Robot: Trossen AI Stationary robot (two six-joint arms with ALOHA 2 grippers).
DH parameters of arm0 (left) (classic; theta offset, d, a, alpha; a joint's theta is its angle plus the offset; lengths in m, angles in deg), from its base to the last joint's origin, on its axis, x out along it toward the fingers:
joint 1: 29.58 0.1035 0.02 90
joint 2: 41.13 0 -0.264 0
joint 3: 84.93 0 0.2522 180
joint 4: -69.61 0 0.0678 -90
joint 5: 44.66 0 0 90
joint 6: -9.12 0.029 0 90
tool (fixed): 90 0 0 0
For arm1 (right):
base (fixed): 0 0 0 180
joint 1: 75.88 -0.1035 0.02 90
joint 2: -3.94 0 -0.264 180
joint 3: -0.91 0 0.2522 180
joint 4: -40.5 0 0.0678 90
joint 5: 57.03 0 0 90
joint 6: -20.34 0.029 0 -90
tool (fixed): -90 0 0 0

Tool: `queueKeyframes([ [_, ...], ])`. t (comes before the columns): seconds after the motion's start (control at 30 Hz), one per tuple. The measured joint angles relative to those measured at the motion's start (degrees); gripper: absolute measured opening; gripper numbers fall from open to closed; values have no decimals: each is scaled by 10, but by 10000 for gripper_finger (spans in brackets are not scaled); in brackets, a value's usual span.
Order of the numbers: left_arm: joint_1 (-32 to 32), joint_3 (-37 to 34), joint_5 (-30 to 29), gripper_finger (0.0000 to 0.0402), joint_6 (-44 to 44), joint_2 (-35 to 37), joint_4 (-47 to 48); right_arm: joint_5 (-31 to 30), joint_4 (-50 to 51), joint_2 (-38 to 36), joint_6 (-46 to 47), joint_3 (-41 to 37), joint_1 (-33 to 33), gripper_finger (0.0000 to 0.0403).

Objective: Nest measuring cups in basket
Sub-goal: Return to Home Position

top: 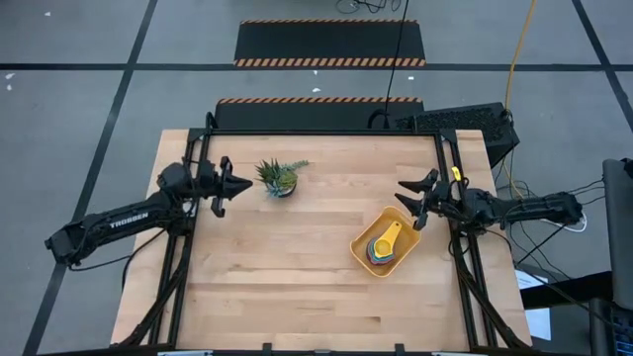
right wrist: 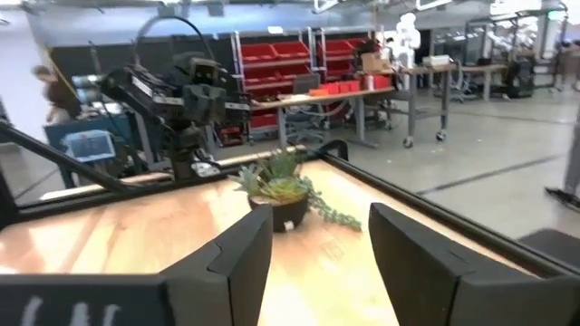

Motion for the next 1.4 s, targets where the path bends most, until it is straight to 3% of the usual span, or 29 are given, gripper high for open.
queueKeyframes([
  [0.13,-23,0,-12,6,0,0,24,18,16,0,16,0,10,157],
  [0.3,-91,0,-122,3,30,1,42,31,14,0,17,-1,11,122],
  [0.53,-153,0,-202,2,67,2,83,45,15,9,-9,-1,11,10],
  [0.83,-161,0,-202,1,64,17,115,75,20,11,21,-5,-6,0],
  [1.13,-176,0,-206,1,65,110,198,73,10,15,25,-19,-21,0],
  [1.4,-229,0,-271,0,53,165,272,85,17,15,34,-19,-21,0],
])
